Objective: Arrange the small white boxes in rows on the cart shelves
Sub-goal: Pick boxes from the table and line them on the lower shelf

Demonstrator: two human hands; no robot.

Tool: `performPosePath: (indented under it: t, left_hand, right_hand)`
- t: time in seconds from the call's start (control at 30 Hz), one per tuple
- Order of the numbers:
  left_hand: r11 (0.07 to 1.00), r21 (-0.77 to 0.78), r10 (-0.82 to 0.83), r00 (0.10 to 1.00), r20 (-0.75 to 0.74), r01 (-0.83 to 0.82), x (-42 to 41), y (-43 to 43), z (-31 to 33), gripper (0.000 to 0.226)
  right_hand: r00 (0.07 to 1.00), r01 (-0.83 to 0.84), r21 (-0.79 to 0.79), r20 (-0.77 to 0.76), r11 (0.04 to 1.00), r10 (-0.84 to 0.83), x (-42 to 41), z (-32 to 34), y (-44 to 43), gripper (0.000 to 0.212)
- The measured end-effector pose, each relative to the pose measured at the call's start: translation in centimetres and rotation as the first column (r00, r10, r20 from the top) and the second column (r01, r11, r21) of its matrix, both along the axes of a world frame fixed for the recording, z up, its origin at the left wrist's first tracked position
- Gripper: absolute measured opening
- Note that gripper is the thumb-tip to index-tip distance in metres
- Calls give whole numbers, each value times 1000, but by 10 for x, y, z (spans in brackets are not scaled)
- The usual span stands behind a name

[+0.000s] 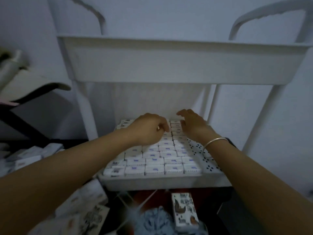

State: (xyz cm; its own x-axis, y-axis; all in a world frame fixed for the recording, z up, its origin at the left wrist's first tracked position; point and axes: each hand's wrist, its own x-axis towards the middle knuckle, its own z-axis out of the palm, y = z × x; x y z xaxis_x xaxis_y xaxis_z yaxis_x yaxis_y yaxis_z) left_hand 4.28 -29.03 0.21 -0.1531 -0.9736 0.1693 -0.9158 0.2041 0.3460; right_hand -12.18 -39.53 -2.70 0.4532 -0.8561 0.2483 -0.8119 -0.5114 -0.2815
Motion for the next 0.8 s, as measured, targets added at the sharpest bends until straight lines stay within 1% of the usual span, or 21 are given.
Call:
performPosePath:
  t: [0.13,0.2,0.27,0.33,0.4,0.47,0.53,0.6,0.7,0.8]
  left_hand:
    - [991,105,-85,996,-13,86,-5,66,7,24]
    - [981,147,-127,992,-12,127,-7,100,7,22]
    - [974,170,-152,988,-9,152,-7,135,5,21]
    - [969,185,-162,986,-25,164,-4,167,2,18]
    - [965,192,-171,984,-43,177,1,194,-1,19]
    - [967,192,-163,985,-50,170,7,214,-4,20]
    - [971,179,-153,988,-37,157,14,225,-7,20]
    - [976,171,-134,991,-6,133,20,231,-11,20]
    - [983,161,-94,994,46,86,27,229,-19,21]
    - [983,175,-71,994,86,55,29,222,-24,22]
  right_hand:
    - [987,-138,-183,57,973,151,-10,13,74,31]
    - [970,-186,-212,117,959,214,-15,14,117,22]
    - [944,-252,-155,177,955,277,-18,9,160,16]
    - [930,-310,-71,184,948,318,-23,0,198,14]
    - [912,-375,26,192,927,364,-28,-9,230,13]
    - [889,-423,114,246,899,387,-30,-15,256,12]
    - [868,-461,201,307,864,391,-27,-20,277,18]
    - [860,-490,285,311,824,404,-23,-26,292,32]
    - [847,-520,303,300,799,438,-19,-35,305,41]
    - [851,-510,231,277,829,447,-17,-40,310,37]
